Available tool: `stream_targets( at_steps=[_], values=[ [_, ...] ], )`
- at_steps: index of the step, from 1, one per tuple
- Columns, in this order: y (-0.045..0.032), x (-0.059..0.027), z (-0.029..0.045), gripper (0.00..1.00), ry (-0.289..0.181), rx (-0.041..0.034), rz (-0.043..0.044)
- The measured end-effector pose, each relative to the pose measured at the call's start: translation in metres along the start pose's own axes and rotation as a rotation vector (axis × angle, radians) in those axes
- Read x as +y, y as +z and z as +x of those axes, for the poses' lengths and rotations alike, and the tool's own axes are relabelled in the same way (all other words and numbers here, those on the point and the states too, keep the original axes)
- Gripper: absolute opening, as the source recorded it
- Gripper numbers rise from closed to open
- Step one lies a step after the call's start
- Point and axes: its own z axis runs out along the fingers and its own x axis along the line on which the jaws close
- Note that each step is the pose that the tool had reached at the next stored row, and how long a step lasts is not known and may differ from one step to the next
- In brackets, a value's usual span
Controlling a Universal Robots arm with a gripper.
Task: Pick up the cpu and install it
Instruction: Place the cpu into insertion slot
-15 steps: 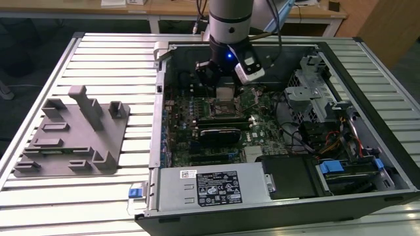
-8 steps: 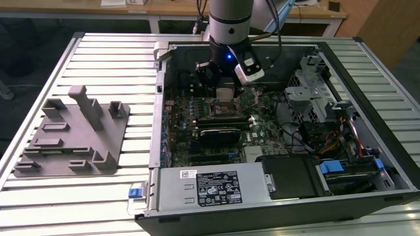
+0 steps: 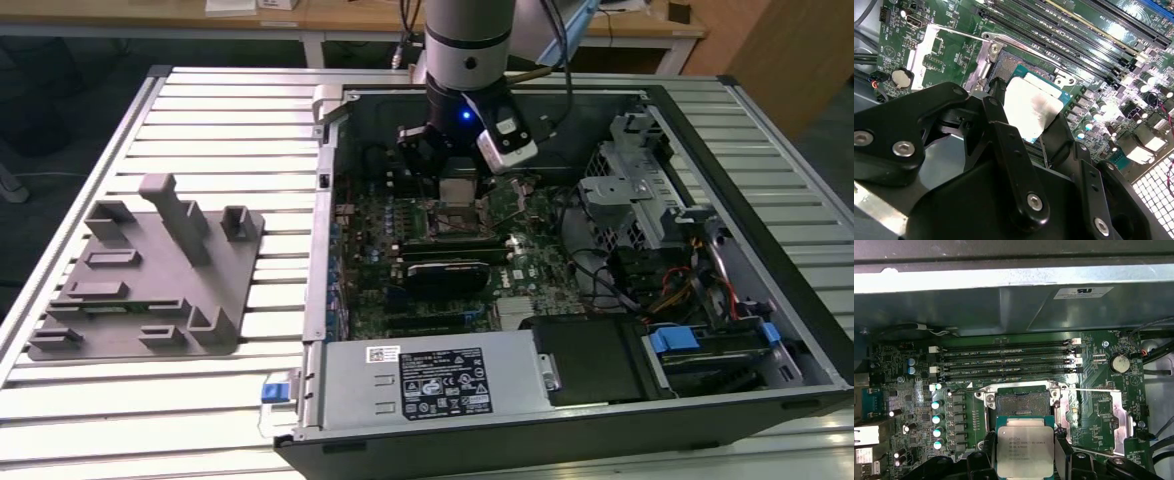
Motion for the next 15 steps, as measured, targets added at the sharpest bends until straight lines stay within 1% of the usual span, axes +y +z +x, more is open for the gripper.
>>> stream_targets(
  at_steps=[2, 5, 10, 15],
  values=[
    [0.0, 0.0, 0.0, 0.55, 0.005, -0.0003, 0.0003],
    [0.0001, 0.0, 0.0, 0.55, 0.035, -0.002, 0.0019],
    [0.0001, 0.0, 0.0, 0.55, 0.113, -0.006, 0.0068],
    [0.0001, 0.0, 0.0, 0.55, 0.203, -0.0107, 0.0121]
  ],
)
